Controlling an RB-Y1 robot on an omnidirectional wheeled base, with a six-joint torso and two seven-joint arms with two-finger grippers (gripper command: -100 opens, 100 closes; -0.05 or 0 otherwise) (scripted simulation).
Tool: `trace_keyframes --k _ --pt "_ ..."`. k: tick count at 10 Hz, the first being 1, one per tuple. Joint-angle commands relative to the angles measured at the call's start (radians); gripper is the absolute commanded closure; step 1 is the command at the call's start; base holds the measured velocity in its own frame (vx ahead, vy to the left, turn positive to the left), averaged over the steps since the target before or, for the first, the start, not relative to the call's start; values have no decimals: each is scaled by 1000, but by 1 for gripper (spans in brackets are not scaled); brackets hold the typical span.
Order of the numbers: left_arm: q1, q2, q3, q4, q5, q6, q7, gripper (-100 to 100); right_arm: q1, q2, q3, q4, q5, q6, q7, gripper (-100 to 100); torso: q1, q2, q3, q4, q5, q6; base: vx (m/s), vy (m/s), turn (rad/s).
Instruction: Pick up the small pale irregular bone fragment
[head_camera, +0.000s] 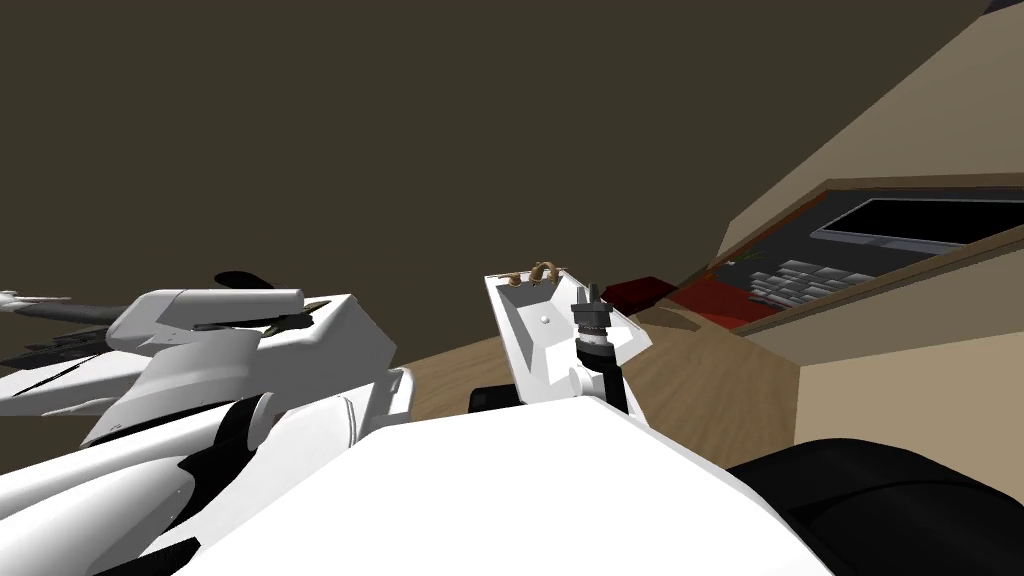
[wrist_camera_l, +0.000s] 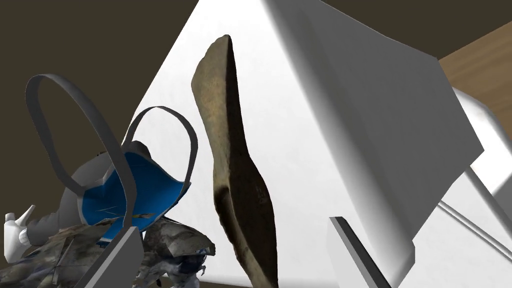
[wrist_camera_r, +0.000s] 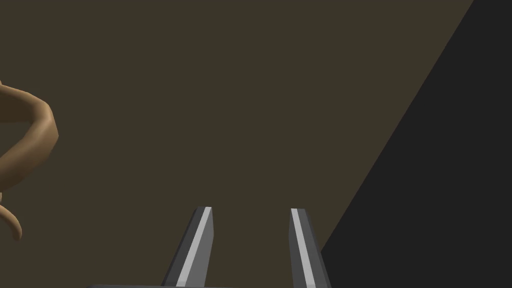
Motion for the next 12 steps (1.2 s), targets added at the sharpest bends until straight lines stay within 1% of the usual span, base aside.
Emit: trace_keyframes --k 1,2,4,5,6,7,8,10,12 --pt "-27 -4 20 27 -22 50 26 -100 0 0 0 0 0 0 0 0 0 0 0 0 0 0 23 51 -75" --pt "-27 -4 20 27 -22 61 26 -100 0 0 0 0 0 0 0 0 0 0 0 0 0 1 17 43 -62" --pt "-71 -14 50 80 -58 129 65 -100 0 0 0 0 0 0 0 0 -1 0 0 0 0 0 34 69 -99" --pt "-71 -14 50 82 -58 141 65 -100 0 0 0 0 0 0 0 0 1 -2 -1 0 0 1 32 75 -62" --pt "-91 -19 64 109 -76 179 82 -100 0 0 0 0 0 0 0 0 2 -1 -1 -1 1 0 23 72 -69" --pt "-110 -25 77 136 -93 206 98 -100 0 0 0 0 0 0 0 0 5 -2 -2 -1 2 1 37 95 -91" --pt "-110 -25 77 136 -93 215 98 -100 0 0 0 0 0 0 0 0 8 -5 -4 -2 4 2 41 64 -55" --pt "-144 -37 100 185 -125 282 124 -100 0 0 0 0 0 0 0 0 10 -8 -6 -3 6 3 55 94 -60" --pt "-173 -49 120 233 -154 341 145 -100 0 0 0 0 0 0 0 0 17 -15 -11 -6 11 6 62 120 -72"
